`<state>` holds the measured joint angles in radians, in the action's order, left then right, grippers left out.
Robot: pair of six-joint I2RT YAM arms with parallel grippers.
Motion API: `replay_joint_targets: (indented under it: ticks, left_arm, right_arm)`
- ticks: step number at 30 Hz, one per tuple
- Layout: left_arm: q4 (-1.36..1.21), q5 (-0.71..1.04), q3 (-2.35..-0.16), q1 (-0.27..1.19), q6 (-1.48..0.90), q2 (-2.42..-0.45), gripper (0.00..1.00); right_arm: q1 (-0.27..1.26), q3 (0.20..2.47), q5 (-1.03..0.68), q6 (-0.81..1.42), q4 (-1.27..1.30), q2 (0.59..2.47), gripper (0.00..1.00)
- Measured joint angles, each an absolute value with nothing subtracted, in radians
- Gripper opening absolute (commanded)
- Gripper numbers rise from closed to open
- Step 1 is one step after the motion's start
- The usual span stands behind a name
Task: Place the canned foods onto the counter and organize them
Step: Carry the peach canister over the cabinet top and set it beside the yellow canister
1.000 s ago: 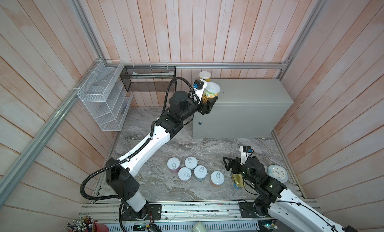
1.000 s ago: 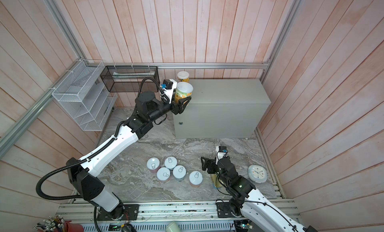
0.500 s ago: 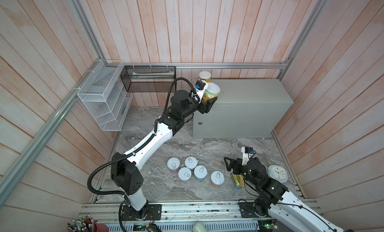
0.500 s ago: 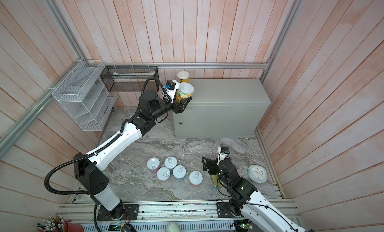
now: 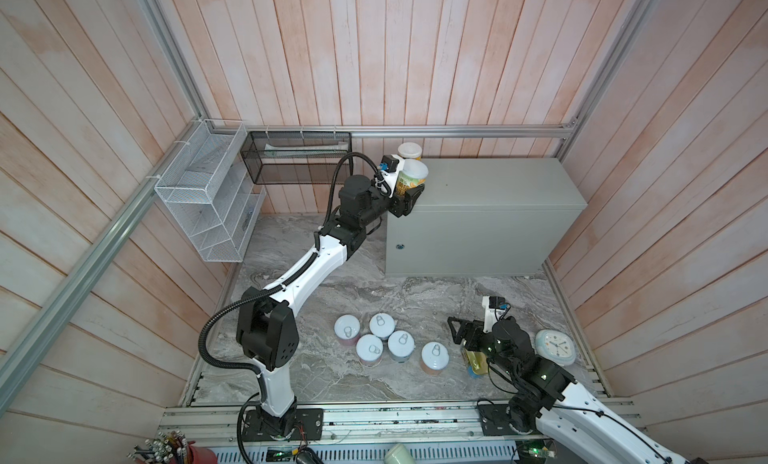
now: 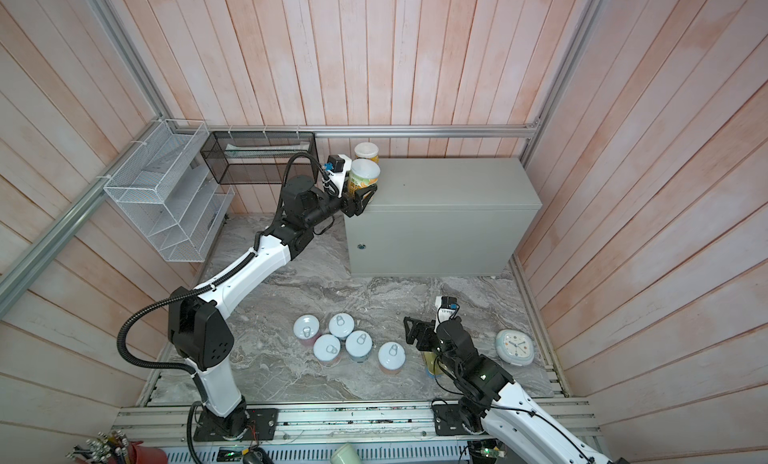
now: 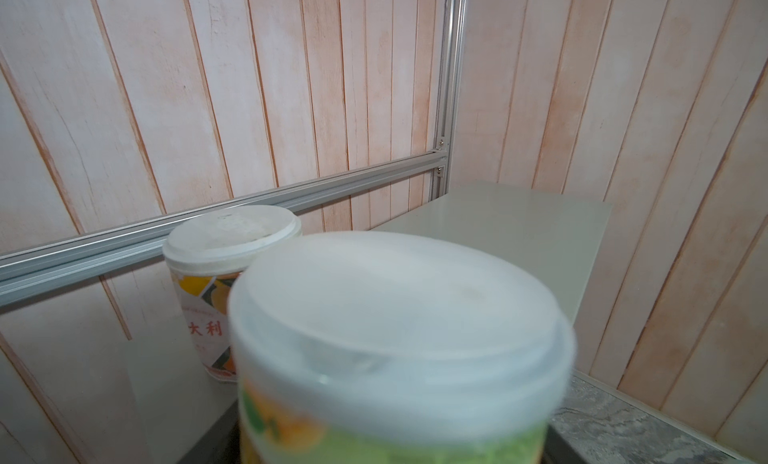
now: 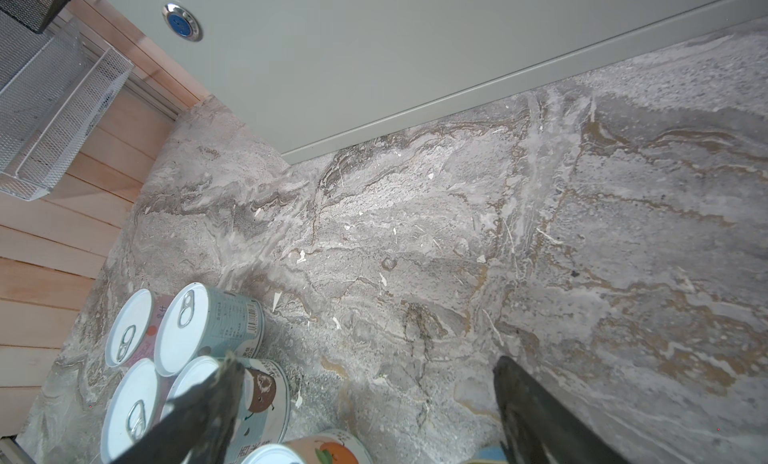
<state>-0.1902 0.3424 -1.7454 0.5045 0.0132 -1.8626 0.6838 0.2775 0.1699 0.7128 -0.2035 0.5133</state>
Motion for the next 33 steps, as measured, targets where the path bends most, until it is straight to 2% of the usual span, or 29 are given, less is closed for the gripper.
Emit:
replay_joint_targets:
  ticks: [7,9,10,11,12,19,33]
  left_arm:
    - [-0.173,0.387,-1.855,0.495,-0.004,-1.950,0.59]
    - [-0.159,0.393,-1.890,0.496,-0.005,-1.971,0.72]
    - [-0.153,0.394,-1.900,0.495,-0.005,-1.977,0.82]
    - [-0.147,0.395,-1.906,0.496,-0.006,-1.981,0.96]
    - [-0.144,0.396,-1.908,0.496,-0.005,-1.982,1.00]
    - [-0.176,0.384,-1.848,0.495,-0.024,-1.960,1.00]
    - [-0.218,0.308,-1.612,0.496,-0.032,-1.777,1.00]
  right_arm:
    - [0.684,0.274,0.170,0.726,-0.204,0.514,0.94]
    - [0.684,0.274,0.171,0.730,-0.204,0.514,0.94]
    - [0.684,0.274,0.171,0.731,-0.204,0.514,0.94]
    - [0.684,0.274,0.171,0.733,-0.204,0.514,0.94]
    - [0.684,0.274,0.171,0.733,-0.204,0.514,0.94]
    - [0.684,0.273,0.170,0.734,-0.204,0.514,0.94]
    - [0.684,0.260,0.163,0.734,-0.203,0.491,0.94]
